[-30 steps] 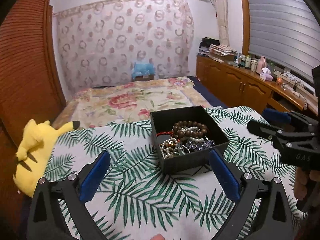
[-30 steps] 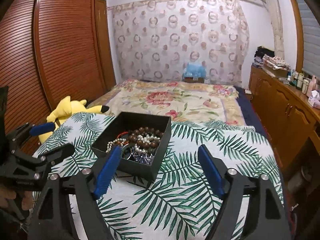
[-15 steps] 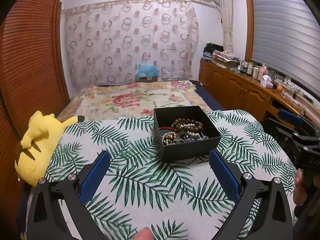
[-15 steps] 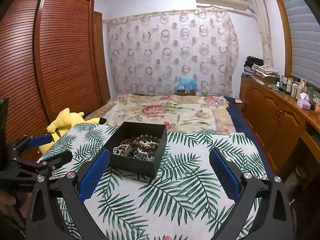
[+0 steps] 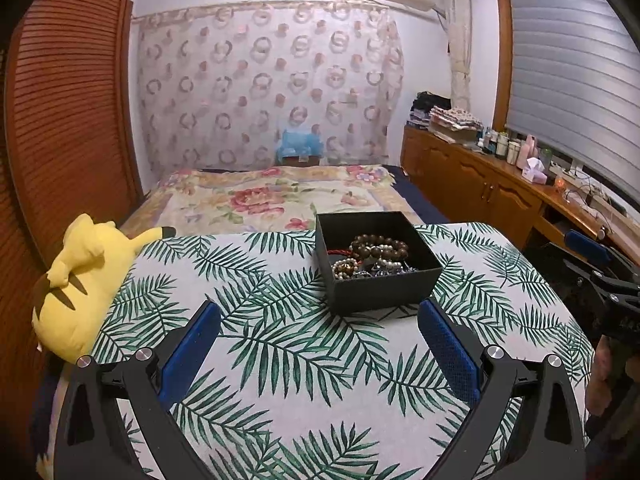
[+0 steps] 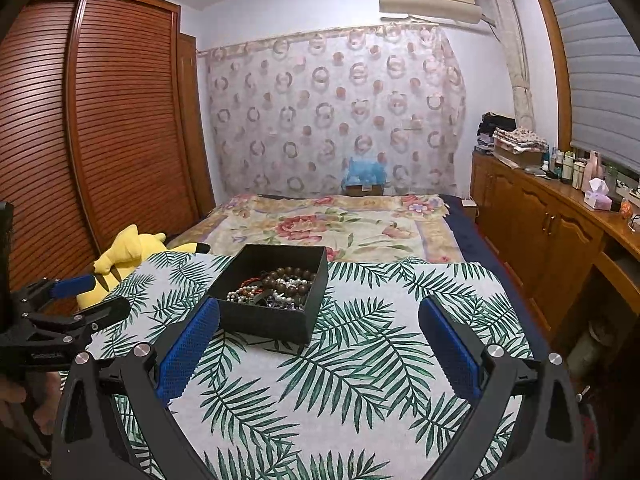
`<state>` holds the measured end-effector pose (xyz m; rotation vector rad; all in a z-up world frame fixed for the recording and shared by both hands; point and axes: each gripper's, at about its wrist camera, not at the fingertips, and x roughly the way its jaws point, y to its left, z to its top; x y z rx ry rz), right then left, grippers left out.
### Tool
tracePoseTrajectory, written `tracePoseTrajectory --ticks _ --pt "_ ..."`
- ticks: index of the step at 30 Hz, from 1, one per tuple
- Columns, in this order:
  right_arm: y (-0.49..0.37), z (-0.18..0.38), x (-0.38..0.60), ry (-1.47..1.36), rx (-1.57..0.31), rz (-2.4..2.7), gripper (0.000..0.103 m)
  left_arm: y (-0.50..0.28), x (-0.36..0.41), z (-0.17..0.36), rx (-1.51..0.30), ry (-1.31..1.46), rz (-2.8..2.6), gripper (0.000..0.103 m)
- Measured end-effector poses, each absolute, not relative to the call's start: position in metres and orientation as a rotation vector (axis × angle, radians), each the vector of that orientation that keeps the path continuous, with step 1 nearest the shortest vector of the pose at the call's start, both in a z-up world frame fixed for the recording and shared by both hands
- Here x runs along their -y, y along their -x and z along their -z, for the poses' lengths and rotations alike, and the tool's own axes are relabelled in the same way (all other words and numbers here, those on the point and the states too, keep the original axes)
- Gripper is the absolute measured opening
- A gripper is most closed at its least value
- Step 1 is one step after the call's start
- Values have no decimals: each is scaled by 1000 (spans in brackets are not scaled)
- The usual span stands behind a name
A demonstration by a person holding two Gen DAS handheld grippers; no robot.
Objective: Organize jewelry
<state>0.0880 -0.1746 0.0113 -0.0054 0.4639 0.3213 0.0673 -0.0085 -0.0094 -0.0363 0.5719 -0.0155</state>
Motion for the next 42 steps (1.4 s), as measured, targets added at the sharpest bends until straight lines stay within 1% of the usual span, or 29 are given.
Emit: tracePoseTrajectory --ticks 42 --pt "-88 -10 174 0 -474 -328 101 -59 12 3 -563 32 21 95"
